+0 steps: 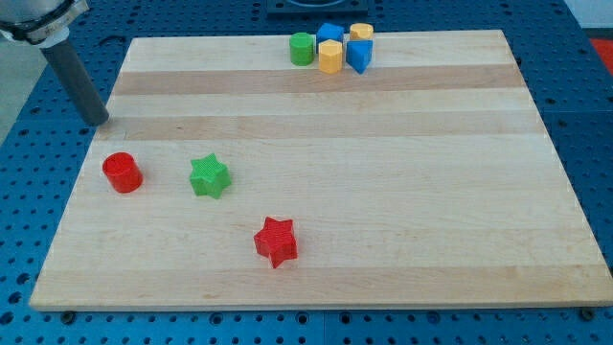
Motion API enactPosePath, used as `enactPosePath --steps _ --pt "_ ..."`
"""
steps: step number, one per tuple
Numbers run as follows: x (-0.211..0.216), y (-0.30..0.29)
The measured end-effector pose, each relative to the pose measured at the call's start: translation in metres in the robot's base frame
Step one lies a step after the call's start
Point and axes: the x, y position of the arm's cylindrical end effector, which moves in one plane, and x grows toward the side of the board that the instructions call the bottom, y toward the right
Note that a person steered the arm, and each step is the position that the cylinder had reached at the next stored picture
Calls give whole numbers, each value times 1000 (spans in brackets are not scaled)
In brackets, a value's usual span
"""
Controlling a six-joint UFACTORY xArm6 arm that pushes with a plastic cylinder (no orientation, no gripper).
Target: Push the red circle above the green star
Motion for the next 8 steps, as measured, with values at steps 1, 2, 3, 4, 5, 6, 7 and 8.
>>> enactPosePath --steps 1,2,3,4,5,6,7,8 --pt "10 -1" --pt "58 -1" --pt "69 0" --pt "69 -1" --pt "69 0" --pt "73 0" --pt "83 0" --pt "97 0"
